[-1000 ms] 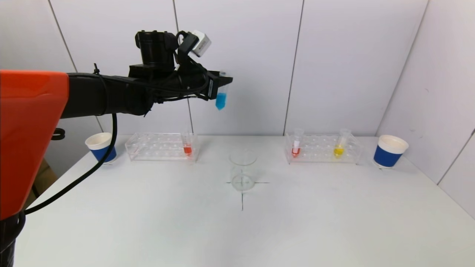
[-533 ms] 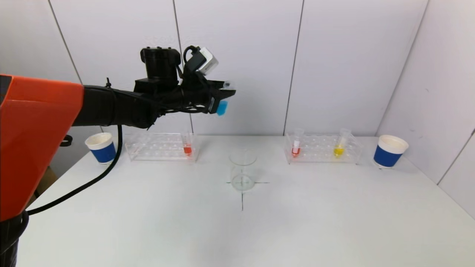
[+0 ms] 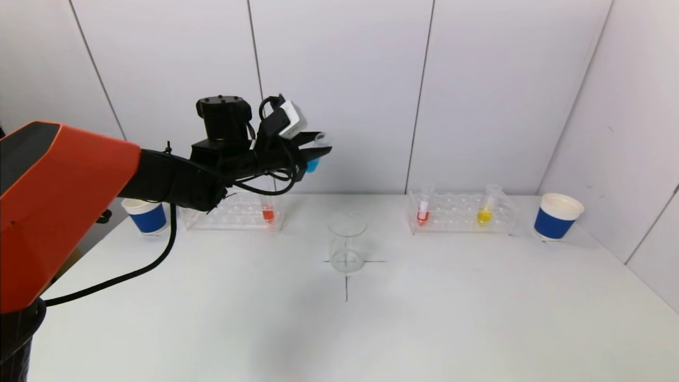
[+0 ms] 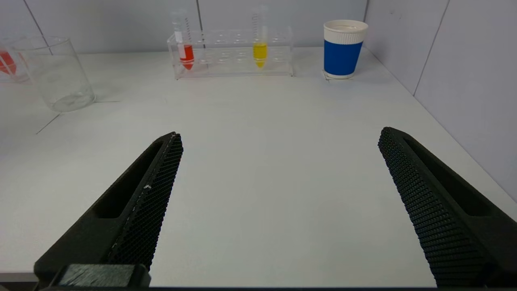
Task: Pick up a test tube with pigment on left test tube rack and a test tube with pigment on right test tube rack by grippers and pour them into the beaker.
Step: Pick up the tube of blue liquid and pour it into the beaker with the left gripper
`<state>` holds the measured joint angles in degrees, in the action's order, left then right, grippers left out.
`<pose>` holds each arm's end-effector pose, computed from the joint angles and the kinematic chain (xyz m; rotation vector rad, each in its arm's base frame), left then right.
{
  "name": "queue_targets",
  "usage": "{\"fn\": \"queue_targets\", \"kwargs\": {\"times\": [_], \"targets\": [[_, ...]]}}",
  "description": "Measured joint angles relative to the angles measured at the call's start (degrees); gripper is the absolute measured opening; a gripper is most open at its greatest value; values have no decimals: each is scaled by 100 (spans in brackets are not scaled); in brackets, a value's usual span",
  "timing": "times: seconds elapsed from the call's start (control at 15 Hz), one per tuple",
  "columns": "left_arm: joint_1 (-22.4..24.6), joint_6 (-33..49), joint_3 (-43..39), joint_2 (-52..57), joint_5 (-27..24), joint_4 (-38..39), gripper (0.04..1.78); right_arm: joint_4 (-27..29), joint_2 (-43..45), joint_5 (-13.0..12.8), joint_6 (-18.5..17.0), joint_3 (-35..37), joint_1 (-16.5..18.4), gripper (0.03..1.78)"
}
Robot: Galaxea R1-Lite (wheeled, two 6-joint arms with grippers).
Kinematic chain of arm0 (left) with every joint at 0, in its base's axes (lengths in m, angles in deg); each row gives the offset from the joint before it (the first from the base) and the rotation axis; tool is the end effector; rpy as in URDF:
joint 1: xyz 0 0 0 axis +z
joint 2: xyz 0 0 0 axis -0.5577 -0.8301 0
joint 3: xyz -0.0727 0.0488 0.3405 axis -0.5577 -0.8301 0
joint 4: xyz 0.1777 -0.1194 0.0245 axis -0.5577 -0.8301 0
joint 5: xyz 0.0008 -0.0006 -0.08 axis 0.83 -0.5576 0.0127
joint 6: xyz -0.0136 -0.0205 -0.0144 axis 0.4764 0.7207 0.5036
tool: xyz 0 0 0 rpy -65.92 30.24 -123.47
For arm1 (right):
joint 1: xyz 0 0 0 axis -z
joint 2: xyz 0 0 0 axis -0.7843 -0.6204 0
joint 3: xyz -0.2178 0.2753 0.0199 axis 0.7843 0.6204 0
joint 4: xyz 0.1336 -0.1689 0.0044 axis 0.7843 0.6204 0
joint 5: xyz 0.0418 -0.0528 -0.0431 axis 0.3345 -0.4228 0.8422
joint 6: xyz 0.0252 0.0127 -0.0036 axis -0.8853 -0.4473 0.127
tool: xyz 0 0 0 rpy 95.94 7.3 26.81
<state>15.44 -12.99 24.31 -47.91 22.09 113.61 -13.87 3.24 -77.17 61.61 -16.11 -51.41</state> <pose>0.4712 -0.1757 0.2312 0.5825 -0.3221 -0.9415 -0.0415 -0.0002 0.0767 0.0427 -0.0108 -0.0180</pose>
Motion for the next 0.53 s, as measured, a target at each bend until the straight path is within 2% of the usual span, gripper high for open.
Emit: {"fn": "queue_targets", "kwargs": {"times": [0.53], "targets": [[18, -1187, -641, -21, -323, 327, 44, 2, 0, 0, 0, 0, -2, 176]]}}
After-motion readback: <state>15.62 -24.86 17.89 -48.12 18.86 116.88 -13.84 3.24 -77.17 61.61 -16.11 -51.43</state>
